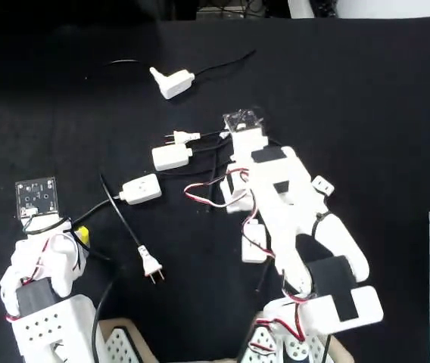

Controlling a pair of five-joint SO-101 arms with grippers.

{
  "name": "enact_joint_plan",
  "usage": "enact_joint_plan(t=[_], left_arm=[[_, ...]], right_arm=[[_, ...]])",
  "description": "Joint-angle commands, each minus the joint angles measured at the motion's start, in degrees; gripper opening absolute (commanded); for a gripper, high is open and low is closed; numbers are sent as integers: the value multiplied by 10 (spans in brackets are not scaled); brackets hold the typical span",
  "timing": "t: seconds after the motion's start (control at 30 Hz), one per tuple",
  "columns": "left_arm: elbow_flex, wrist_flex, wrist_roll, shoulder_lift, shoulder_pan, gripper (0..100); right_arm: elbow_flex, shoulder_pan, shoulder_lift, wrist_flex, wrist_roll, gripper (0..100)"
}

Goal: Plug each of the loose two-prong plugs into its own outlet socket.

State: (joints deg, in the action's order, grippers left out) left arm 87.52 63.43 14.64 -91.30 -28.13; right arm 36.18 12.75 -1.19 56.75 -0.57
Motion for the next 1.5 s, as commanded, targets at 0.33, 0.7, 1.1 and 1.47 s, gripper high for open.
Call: enact_joint_plan(t=[0.33,0.7,1.1,1.47], left_arm=[[-2,-2,-2,-4,-1,234],[-2,-2,-1,-4,0,234],[-2,-2,-1,-4,0,232],[-2,-2,-1,-4,0,231]], right_arm=[[-70,-40,13,25,-1,13],[-66,18,-243,114,-107,12],[-35,205,-260,111,-234,11],[-7,236,-263,128,-371,11]])
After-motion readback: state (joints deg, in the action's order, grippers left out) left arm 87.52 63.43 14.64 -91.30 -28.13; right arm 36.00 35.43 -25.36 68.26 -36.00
